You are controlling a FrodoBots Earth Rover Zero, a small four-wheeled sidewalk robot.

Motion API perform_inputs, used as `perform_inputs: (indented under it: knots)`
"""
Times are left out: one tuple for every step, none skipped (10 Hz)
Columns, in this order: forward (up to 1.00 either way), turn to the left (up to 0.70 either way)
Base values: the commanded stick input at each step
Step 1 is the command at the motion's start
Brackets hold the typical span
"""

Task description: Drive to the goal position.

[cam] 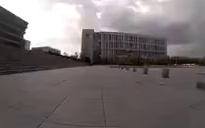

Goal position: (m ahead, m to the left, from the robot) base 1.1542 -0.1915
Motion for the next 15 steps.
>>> perform_inputs:
  knots:
    - [0.70,-0.14]
    - [0.70,-0.14]
    - [0.70,0.00]
    - [0.70,0.00]
    - [0.70,0.00]
    - [0.70,0.00]
    - [0.70,0.00]
    - [0.70,0.00]
    - [0.70,0.00]
    - [0.70,0.00]
    - [0.70,0.00]
    - [0.70,0.00]
    - [0.70,-0.07]
    - [0.70,-0.14]
    - [0.70,-0.14]
